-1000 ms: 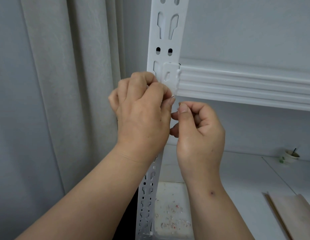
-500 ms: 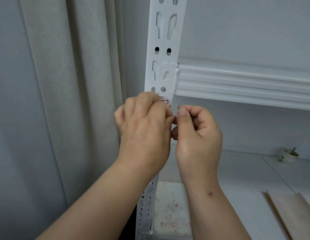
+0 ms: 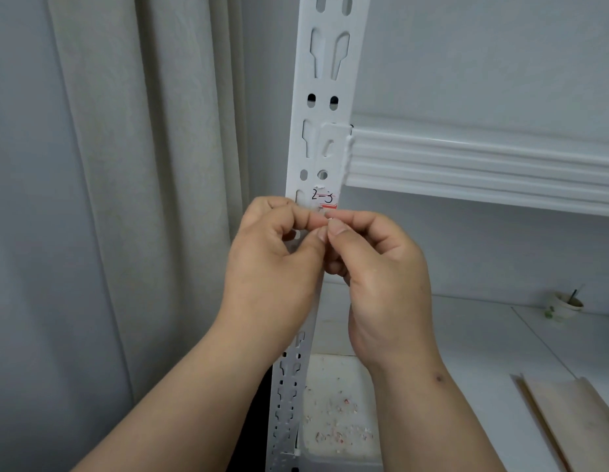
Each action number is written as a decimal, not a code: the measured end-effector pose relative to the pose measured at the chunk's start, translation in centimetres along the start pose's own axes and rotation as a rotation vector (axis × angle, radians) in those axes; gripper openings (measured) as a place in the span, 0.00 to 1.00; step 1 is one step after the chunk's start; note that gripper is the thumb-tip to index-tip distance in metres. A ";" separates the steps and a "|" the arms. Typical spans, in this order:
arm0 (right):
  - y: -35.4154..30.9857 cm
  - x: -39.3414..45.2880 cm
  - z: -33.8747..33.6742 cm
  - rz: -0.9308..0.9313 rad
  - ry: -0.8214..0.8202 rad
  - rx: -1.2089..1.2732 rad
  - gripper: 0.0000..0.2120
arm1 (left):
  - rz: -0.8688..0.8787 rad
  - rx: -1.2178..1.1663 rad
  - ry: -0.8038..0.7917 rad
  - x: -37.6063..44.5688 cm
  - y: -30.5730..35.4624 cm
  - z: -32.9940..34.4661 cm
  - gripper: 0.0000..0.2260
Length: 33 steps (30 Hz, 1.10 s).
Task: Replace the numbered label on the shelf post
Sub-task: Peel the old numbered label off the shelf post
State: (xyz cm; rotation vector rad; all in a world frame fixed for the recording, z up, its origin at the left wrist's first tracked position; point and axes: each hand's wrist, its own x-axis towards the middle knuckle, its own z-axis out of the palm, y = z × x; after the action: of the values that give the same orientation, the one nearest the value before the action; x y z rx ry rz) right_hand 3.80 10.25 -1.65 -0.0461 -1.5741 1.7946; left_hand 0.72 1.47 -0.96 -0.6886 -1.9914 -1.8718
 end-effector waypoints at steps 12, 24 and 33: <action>-0.6 0.2 0.1 -0.019 0.154 -0.098 0.07 | -0.024 -0.170 0.061 0.3 -0.1 -0.6 0.11; 0.2 0.7 0.8 -0.092 0.148 -0.191 0.07 | 0.503 0.480 0.213 3.7 -0.9 0.2 0.02; 0.5 1.3 0.9 -0.155 0.148 -0.219 0.06 | 0.633 0.665 0.238 4.1 -1.6 0.5 0.02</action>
State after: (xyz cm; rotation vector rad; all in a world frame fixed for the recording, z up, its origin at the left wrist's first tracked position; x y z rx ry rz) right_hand 2.19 10.21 -1.31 -0.1530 -1.6140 1.4619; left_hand -3.50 2.39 -0.11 -0.7269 -1.7850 -0.8188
